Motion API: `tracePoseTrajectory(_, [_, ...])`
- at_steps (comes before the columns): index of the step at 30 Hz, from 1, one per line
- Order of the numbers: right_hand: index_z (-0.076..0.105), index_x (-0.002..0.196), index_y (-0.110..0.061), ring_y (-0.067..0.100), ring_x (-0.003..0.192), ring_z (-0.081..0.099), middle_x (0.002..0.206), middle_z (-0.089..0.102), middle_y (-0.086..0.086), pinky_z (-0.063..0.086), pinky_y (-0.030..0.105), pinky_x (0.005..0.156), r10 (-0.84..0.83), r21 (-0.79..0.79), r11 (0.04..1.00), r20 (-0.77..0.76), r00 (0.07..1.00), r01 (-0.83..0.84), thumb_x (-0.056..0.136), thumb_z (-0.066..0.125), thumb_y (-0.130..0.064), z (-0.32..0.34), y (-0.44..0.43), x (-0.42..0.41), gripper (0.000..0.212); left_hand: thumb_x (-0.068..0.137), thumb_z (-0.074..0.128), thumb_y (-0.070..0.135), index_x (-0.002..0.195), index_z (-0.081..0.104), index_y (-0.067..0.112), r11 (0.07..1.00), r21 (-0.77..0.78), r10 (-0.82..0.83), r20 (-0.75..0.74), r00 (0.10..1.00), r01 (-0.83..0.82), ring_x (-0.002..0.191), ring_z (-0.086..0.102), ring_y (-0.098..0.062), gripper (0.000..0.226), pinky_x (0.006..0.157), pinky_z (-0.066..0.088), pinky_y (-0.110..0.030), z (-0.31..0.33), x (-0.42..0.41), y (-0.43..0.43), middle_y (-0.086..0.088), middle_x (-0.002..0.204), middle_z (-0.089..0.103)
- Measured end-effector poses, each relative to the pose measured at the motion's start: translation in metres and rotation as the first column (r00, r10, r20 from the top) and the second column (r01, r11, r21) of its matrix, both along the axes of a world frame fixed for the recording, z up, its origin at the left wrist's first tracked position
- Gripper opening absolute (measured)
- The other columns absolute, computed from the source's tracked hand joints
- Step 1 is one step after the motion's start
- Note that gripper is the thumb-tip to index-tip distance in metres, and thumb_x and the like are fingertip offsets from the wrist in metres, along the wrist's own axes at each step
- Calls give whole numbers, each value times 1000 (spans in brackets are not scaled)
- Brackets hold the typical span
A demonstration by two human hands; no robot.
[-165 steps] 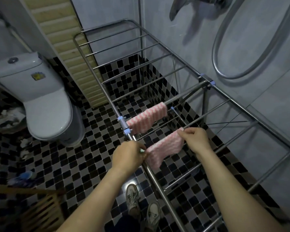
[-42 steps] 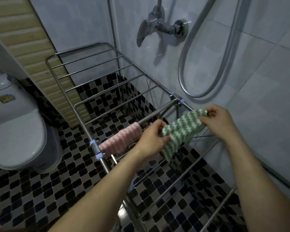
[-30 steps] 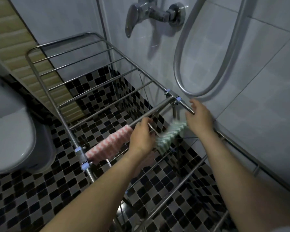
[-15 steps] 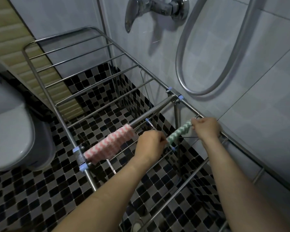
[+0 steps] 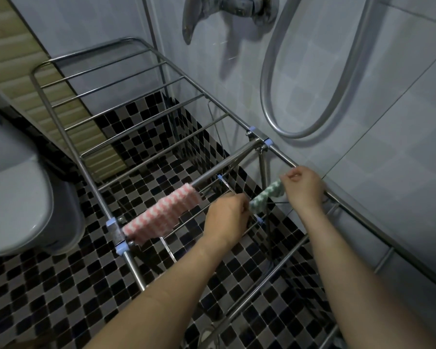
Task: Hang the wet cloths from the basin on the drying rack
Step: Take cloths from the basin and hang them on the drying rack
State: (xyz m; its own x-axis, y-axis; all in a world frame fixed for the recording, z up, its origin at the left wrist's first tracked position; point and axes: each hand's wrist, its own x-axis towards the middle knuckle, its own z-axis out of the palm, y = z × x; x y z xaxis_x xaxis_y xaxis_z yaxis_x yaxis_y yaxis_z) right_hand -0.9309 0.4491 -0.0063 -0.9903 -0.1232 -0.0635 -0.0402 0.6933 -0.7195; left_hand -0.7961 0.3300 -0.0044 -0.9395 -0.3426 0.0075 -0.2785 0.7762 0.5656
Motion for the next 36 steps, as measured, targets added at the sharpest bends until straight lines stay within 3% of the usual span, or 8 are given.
tracePoseTrajectory(7, [57,91,-18,18,73,54,83,59,-2,33,23,56,104,209,974,-62,993,-89,94,56,-28,18,-6,10,10,92,61,18,103,68,21,993,99,58,10,998,-59,92,63,-15,13,80,55,-32,14,13,-8,2,103,67])
tracePoseTrajectory(15, [62,86,-27,11,72,66,82,70,-3,50,24,67,461,-134,886,175,870,-443,95,57,-24,53,-41,66,11,94,57,19,109,66,23,887,431,220,-75,973,-167,95,60,2,18,85,53,-21,57,89,-44,10,108,66])
tracePoseTrajectory(19, [68,95,-19,10,68,66,79,73,0,54,28,72,581,-186,813,221,783,-551,94,58,-27,65,-74,110,13,94,58,21,97,68,31,855,449,325,-76,943,-258,79,64,-4,14,71,57,-25,73,140,-66,10,89,68])
tracePoseTrajectory(22, [68,94,-23,10,70,67,79,72,-1,54,27,73,669,-226,742,194,717,-631,93,59,-26,76,-105,155,9,94,58,23,101,69,28,830,430,414,-49,909,-355,79,65,-3,15,69,56,-19,79,188,-84,9,91,69])
tracePoseTrajectory(25, [69,92,-24,4,70,66,81,71,-2,52,19,65,736,-269,672,146,661,-690,92,60,-24,87,-133,209,9,94,57,20,99,71,28,777,439,526,-59,848,-451,78,64,0,17,67,54,-19,82,245,-101,12,87,69])
tracePoseTrajectory(28, [69,93,-25,6,76,68,81,71,-3,58,26,72,779,-324,619,133,613,-716,93,59,-24,90,-157,263,10,95,55,19,94,69,31,702,453,633,-46,772,-549,75,64,2,18,65,50,-14,83,302,-114,12,81,67])
tracePoseTrajectory(32, [69,91,-25,13,79,69,83,72,-1,59,36,79,831,-399,541,117,545,-740,93,60,-19,87,-186,344,12,95,50,23,82,63,32,562,431,789,-23,614,-706,62,61,-5,20,57,49,-21,76,382,-127,3,70,66])
tracePoseTrajectory(36, [66,93,-29,11,84,69,89,72,-3,58,30,79,891,-455,447,144,431,-771,95,56,-16,93,-209,440,16,96,43,24,79,59,27,413,383,896,-9,444,-826,59,60,-8,24,55,45,-24,76,474,-131,1,66,67])
